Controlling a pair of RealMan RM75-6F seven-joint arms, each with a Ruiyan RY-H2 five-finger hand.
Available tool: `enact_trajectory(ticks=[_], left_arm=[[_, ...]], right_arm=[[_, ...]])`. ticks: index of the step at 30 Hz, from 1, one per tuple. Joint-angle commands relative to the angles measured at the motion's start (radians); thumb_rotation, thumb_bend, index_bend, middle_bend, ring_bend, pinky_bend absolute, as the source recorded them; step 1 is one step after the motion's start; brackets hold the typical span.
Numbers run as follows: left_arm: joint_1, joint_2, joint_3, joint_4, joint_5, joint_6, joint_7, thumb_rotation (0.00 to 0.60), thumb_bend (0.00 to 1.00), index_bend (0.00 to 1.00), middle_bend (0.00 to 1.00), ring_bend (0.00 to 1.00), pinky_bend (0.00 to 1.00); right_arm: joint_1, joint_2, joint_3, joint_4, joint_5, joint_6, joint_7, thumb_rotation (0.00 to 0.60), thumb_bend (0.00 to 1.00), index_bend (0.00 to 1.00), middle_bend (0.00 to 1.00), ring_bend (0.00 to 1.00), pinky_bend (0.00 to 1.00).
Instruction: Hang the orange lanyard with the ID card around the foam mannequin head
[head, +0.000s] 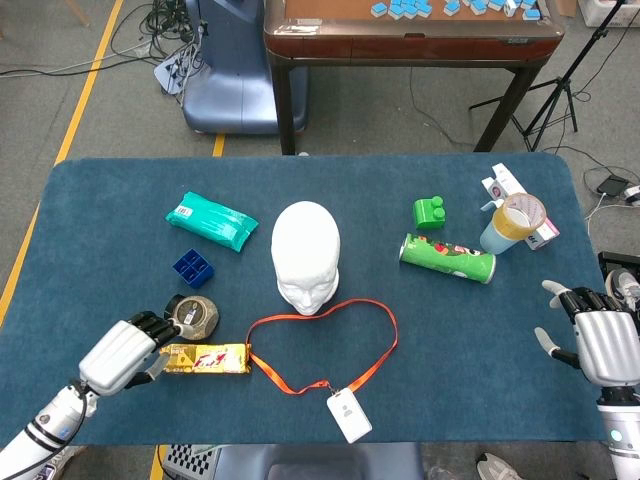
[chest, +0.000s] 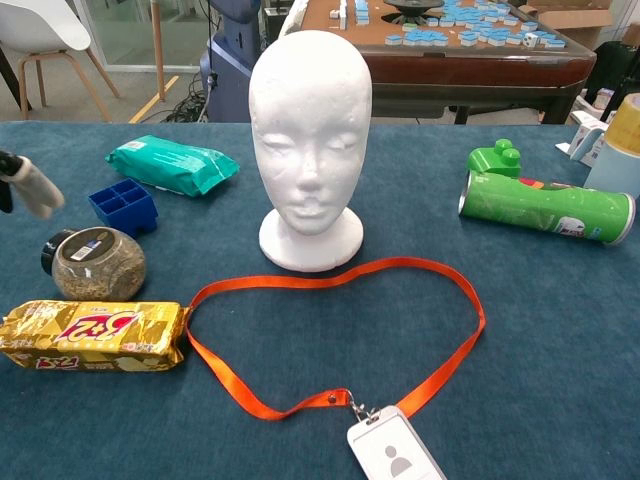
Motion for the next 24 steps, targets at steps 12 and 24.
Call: enact_trajectory(ticks=[12, 24], left_arm=[[-0.237, -0.090, -0.014, -0.018, 0.043, -0.246, -0.009, 0.600, 0.49, 0.22, 0.23, 0.35, 0.27], [-0.323, -0.159, -0.037, -0.044, -0.060, -0.389, 0.139, 0.600, 0.49, 0.21, 0.21, 0.41, 0.27]], right_arm=[[-0.004, 0.010, -0.005, -0.017, 0.006, -0.004, -0.014, 0.600, 0.27, 0.25, 0.44, 0.29, 0.32], [-0.006, 0.016, -0.013, -0.018, 0.010, -0.014, -0.010, 0.600, 0.27, 0.26, 0.44, 0.29, 0.32]])
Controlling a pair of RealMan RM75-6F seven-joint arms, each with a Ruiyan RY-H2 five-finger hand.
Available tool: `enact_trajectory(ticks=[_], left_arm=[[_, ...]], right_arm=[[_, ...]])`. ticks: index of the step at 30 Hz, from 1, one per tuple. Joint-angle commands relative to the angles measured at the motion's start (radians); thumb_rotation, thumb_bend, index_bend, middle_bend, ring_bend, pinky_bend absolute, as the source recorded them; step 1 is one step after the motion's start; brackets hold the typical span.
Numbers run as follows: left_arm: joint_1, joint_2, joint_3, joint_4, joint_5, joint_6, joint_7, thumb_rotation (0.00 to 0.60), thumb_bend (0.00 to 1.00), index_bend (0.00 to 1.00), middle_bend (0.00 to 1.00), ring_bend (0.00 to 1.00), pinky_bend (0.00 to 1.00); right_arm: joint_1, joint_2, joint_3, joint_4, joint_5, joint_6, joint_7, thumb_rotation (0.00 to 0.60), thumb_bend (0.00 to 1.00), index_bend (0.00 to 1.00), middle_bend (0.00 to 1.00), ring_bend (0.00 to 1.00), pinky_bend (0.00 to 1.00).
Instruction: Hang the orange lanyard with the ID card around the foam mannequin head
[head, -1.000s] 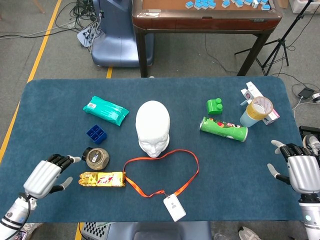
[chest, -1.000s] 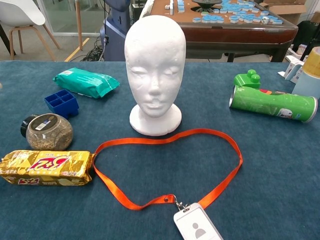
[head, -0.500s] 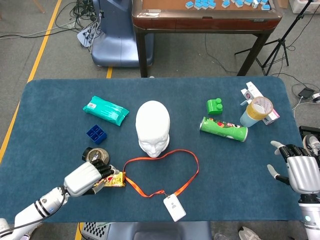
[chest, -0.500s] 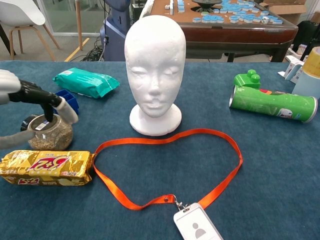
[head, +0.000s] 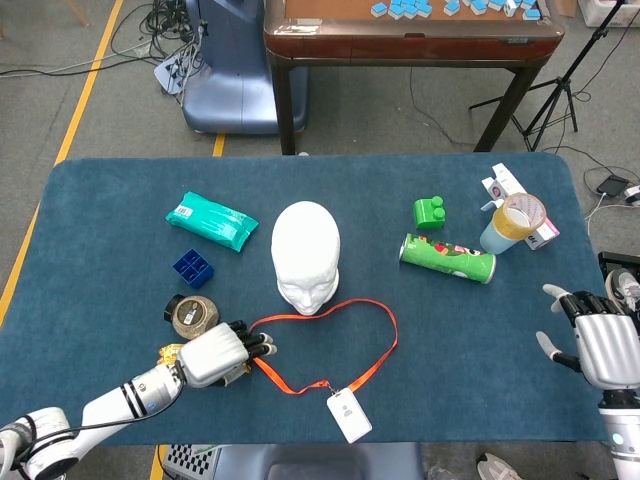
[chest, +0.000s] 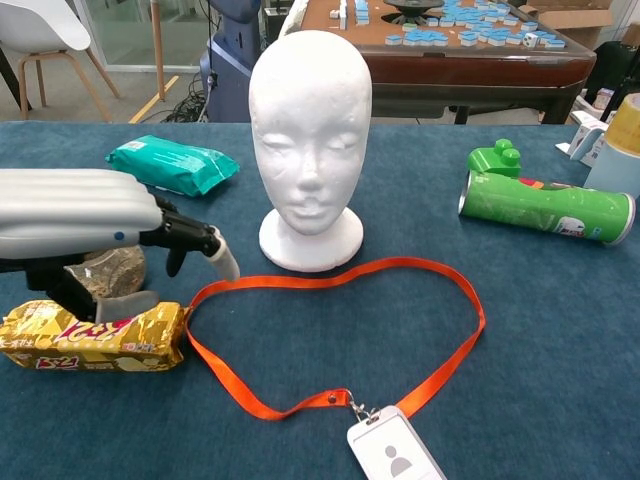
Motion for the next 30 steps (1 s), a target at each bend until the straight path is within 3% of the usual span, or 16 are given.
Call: enact_trajectory(ticks=[1, 16, 30], left_arm=[[-0.019, -0.020, -0.004, -0.007, -0.025, -0.030, 0.037, 0.600, 0.49, 0.21, 0.21, 0.42, 0.27], [-0.064, -0.092, 0.000, -0.005, -0.193, -0.156, 0.256, 0.600, 0.52, 0.22, 0.21, 0.46, 0.27], [-0.046, -0.027, 0.069, -0.018, -0.245, -0.153, 0.371, 0.600, 0.52, 0.36, 0.33, 0.48, 0.27]], right_arm=[[0.000, 0.000, -0.001, 0.002, 0.000, -0.001, 0.003, 0.600, 0.27, 0.26, 0.44, 0.29, 0.32], [-0.015, -0.002, -0.010, 0.017, 0.007, 0.004, 0.022, 0.600, 0.27, 0.25, 0.44, 0.29, 0.32], [-0.022, -0.007, -0.015, 0.022, 0.000, 0.009, 0.033, 0.600, 0.27, 0.25, 0.44, 0.29, 0.32]])
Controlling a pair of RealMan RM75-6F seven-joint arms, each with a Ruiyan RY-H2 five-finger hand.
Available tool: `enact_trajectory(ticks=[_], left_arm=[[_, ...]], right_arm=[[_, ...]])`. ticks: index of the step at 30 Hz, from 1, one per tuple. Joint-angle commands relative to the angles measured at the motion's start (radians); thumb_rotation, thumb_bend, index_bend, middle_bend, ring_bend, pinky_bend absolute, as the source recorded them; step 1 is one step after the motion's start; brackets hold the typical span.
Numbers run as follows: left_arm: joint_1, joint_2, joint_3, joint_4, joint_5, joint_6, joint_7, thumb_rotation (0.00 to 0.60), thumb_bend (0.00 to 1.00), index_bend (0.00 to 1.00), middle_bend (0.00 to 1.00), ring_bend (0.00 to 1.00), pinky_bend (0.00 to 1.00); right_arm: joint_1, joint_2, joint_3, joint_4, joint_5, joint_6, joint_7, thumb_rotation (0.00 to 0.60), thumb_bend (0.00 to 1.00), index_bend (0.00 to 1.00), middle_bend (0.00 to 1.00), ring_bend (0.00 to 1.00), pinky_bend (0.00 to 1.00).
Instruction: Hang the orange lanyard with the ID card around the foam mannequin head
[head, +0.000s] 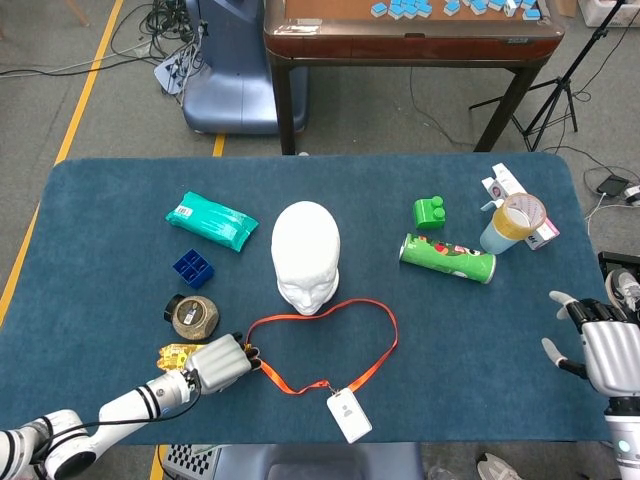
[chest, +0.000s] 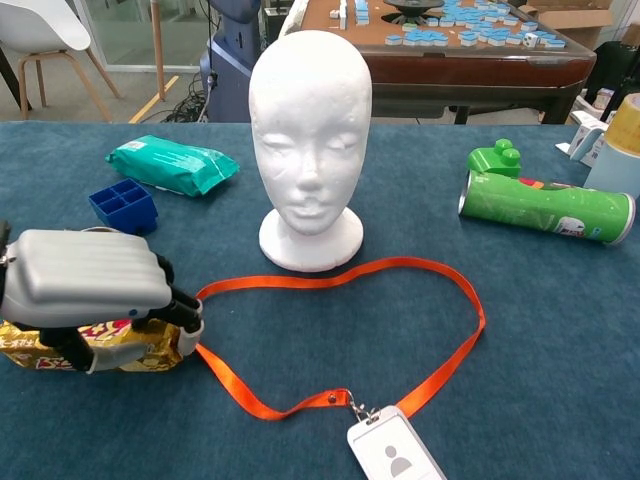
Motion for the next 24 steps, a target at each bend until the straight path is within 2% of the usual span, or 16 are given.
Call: enact_trajectory(ticks=[1, 6, 17, 21, 24], left_arm=[[0.009, 0.016, 0.011, -0.006, -0.005, 0.012, 0.011, 0.600, 0.52, 0.36, 0.34, 0.48, 0.27], [0.027, 0.061, 0.035, -0.020, -0.009, 0.034, 0.034, 0.600, 0.52, 0.40, 0.38, 0.48, 0.27], [0.066, 0.160, 0.095, -0.043, -0.011, 0.059, 0.088, 0.600, 0.52, 0.41, 0.39, 0.49, 0.27], [0.072, 0.169, 0.091, -0.061, -0.007, 0.079, 0.067, 0.600, 0.52, 0.41, 0.39, 0.49, 0.27], [0.070, 0.159, 0.072, -0.064, 0.011, 0.106, -0.009, 0.600, 0.52, 0.40, 0.39, 0.49, 0.27]], right_arm=[[0.001, -0.001, -0.001, 0.000, -0.003, -0.001, 0.001, 0.600, 0.27, 0.25, 0.44, 0.29, 0.32], [0.003, -0.002, -0.001, 0.001, -0.004, -0.005, 0.002, 0.600, 0.27, 0.25, 0.44, 0.29, 0.32], [-0.002, -0.001, -0.002, -0.003, -0.010, 0.004, 0.000, 0.600, 0.27, 0.25, 0.44, 0.29, 0.32], [-0.001, -0.003, -0.002, -0.003, -0.013, 0.003, -0.001, 0.600, 0.27, 0.25, 0.44, 0.29, 0.32], [-0.001, -0.003, -0.003, -0.001, -0.015, 0.003, 0.001, 0.600, 0.27, 0.26, 0.44, 0.29, 0.32]])
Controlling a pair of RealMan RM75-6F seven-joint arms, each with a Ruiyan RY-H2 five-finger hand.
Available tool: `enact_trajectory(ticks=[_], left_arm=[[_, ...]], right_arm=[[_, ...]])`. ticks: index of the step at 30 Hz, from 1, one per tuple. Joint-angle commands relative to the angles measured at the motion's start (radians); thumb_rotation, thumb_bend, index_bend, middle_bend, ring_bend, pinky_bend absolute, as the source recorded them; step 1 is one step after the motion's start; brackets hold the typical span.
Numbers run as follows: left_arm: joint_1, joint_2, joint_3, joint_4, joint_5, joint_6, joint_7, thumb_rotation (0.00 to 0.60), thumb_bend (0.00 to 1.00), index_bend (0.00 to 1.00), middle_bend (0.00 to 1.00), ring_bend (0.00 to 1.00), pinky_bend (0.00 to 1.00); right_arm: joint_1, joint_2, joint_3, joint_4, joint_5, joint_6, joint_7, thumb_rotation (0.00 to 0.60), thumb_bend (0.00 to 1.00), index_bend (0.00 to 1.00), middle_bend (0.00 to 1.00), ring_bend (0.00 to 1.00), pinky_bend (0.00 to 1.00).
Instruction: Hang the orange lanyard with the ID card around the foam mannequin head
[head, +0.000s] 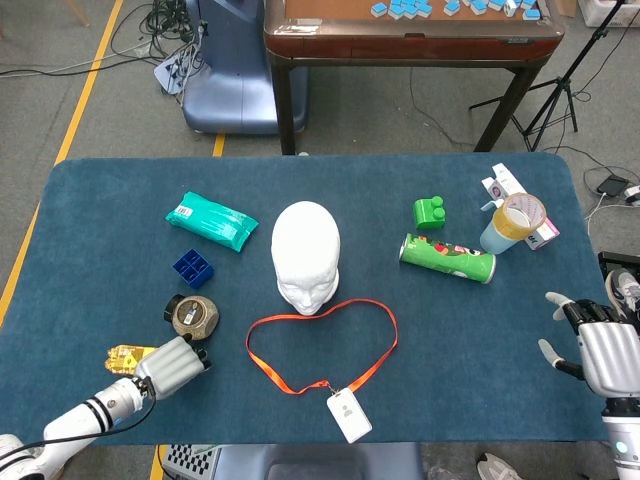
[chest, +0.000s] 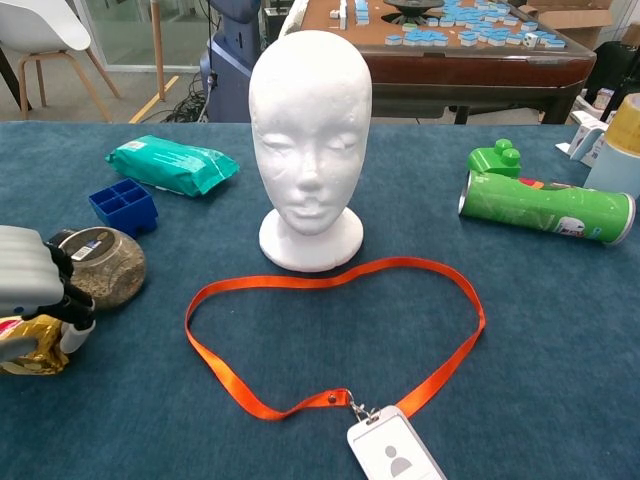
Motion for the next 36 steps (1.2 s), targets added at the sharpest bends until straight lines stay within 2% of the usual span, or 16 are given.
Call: enact_trajectory(ticks=[1, 7, 16, 25, 36], left_arm=[[-0.002, -0.016, -0.028, 0.000, 0.025, 0.041, -0.090, 0.600, 0.52, 0.40, 0.39, 0.49, 0.27], [-0.015, -0.075, -0.082, 0.047, 0.036, 0.087, -0.175, 0.600, 0.51, 0.35, 0.39, 0.49, 0.27], [-0.054, -0.152, -0.128, 0.125, -0.023, 0.046, -0.153, 0.600, 0.51, 0.31, 0.34, 0.49, 0.27], [-0.073, -0.204, -0.141, 0.187, -0.063, 0.025, -0.161, 0.600, 0.51, 0.30, 0.32, 0.49, 0.27], [-0.076, -0.198, -0.117, 0.229, -0.106, 0.004, -0.036, 0.600, 0.51, 0.35, 0.32, 0.49, 0.27]], right_arm=[[-0.001, 0.000, 0.000, 0.002, -0.001, 0.001, 0.002, 0.600, 0.27, 0.26, 0.44, 0.29, 0.32], [-0.006, 0.000, -0.001, 0.008, 0.007, 0.002, 0.011, 0.600, 0.27, 0.26, 0.44, 0.29, 0.32], [-0.014, -0.001, -0.002, 0.013, 0.013, 0.005, 0.019, 0.600, 0.27, 0.25, 0.44, 0.29, 0.32], [-0.017, 0.000, -0.002, 0.013, 0.016, 0.005, 0.018, 0.600, 0.27, 0.25, 0.44, 0.29, 0.32], [-0.016, 0.002, -0.002, 0.006, 0.018, -0.002, 0.014, 0.600, 0.27, 0.25, 0.44, 0.29, 0.34]])
